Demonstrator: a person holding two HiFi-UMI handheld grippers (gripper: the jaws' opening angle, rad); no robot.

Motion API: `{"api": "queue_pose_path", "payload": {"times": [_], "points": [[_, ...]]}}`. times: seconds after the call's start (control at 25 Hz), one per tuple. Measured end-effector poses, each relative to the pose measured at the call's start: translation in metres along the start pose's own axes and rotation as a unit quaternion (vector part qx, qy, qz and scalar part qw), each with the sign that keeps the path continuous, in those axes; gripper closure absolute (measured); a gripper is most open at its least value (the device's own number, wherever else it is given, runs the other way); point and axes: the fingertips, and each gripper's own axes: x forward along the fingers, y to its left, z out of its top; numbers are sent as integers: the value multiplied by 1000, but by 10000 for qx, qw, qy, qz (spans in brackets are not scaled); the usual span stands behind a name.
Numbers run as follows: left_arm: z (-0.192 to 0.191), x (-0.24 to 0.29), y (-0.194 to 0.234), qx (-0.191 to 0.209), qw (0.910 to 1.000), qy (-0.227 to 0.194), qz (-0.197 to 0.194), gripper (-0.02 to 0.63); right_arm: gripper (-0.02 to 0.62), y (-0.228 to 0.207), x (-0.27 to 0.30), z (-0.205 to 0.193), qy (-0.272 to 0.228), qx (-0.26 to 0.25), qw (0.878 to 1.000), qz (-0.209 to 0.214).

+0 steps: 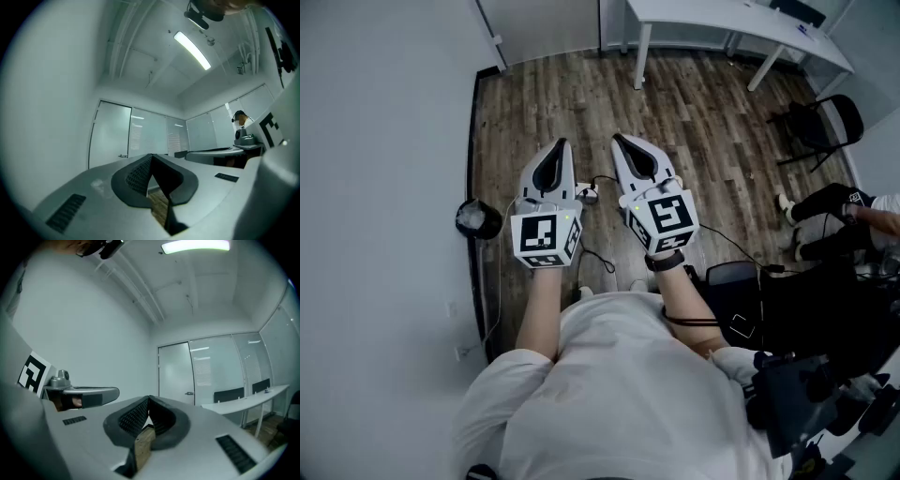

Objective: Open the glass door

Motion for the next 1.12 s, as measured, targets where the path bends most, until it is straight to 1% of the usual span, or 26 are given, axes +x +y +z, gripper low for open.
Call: {"api": "queue_pose_path", "payload": {"times": [0.16,0.4,0.56,0.72,0.88,1.0,1.12], "points": [[-3,8,-17,-50,9999,23,90,618,592,-20,-9,6,-32,-136,9999,-25],[-5,19,-50,6,9999,69,157,618,592,-48,-30,4,-50,-3,10000,-60],[-11,24,-71,5,9997,140,201,618,592,-62,-41,-3,33,83,10000,-21],[-25,25,-93,-47,9995,305,121,617,592,-74,-54,-14,92,165,9998,55],[-31,18,-111,-111,9990,353,237,617,592,-92,-69,-29,168,357,9992,-79],[-38,16,-109,-106,9985,433,313,617,592,-102,-75,-41,191,549,9982,-176],[-53,18,-99,-193,9977,548,361,618,593,-106,-76,-50,193,466,9984,-268]]}}
